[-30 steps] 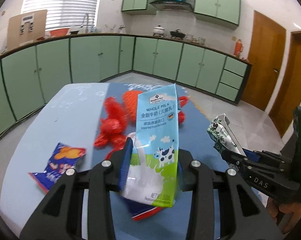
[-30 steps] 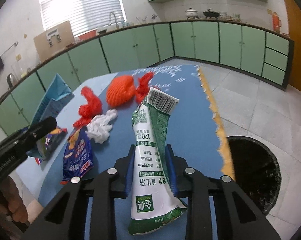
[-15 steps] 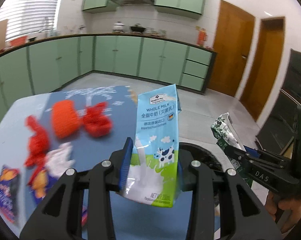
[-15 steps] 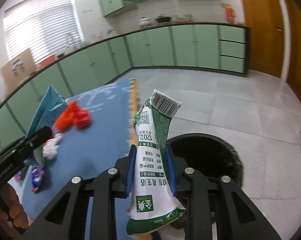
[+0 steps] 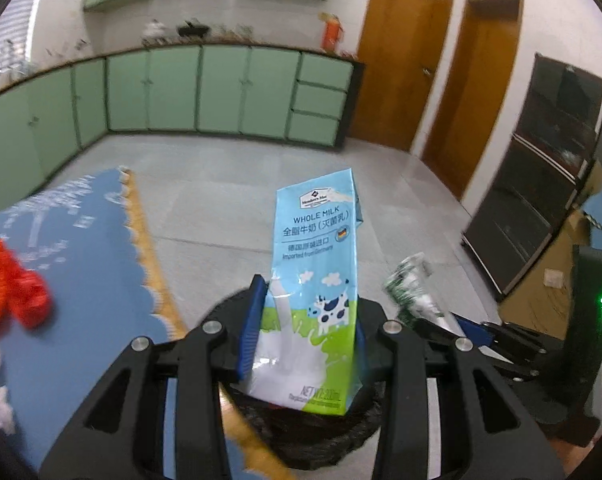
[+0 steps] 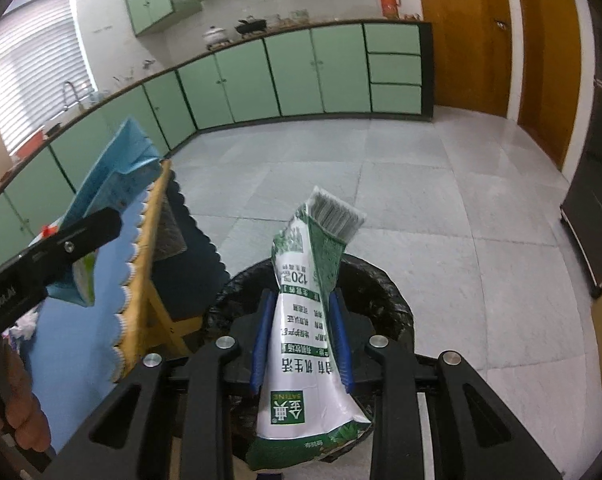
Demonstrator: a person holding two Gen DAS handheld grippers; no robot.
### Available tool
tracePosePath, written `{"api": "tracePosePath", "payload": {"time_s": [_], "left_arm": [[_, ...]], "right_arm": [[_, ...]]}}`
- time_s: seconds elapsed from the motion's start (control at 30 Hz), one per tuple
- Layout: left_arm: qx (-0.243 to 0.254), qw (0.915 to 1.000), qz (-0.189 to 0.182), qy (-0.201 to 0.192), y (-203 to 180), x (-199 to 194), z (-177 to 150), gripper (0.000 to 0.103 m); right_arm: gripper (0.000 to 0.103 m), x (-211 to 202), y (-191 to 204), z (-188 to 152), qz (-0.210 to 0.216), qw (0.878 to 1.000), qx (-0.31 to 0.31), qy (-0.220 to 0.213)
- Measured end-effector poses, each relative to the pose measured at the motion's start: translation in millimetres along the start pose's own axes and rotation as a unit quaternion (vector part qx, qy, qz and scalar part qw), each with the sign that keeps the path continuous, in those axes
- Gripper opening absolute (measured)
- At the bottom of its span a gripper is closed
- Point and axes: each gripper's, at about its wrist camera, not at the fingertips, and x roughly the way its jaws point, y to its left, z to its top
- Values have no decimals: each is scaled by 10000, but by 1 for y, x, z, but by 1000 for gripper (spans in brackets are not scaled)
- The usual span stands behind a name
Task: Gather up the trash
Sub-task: 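Carry the tube packet and milk carton over the bin and open both tools, then move both tools back over the remaining trash on the table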
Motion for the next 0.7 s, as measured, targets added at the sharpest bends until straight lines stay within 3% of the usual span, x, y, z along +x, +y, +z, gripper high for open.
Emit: {"api": "tracePosePath", "payload": {"time_s": [0.07, 0.17, 0.23, 0.33, 0.43, 0.7], "left_arm": [[14, 10000, -46, 70, -1, 10, 3, 38], [32, 9999, -95, 65, -2, 16, 6, 51], [30, 9999, -101, 23, 1, 14, 6, 56], [-61, 10000, -66, 6, 7, 8, 5, 56], [-166, 9998, 4, -75, 17, -3, 6, 58], [-336, 9974, 441, -454, 51, -62, -5, 63]], "right_arm": [[30, 7, -6, 1, -81, 9999, 23, 85], [47, 14, -8, 2, -208, 9997, -3, 134], [51, 16, -9, 3, -273, 9995, -19, 137], [56, 14, -8, 1, -303, 9995, 37, 112], [69, 5, -2, 1, -372, 9993, 24, -4], [85, -30, 25, 4, -205, 9989, -109, -418]]}}
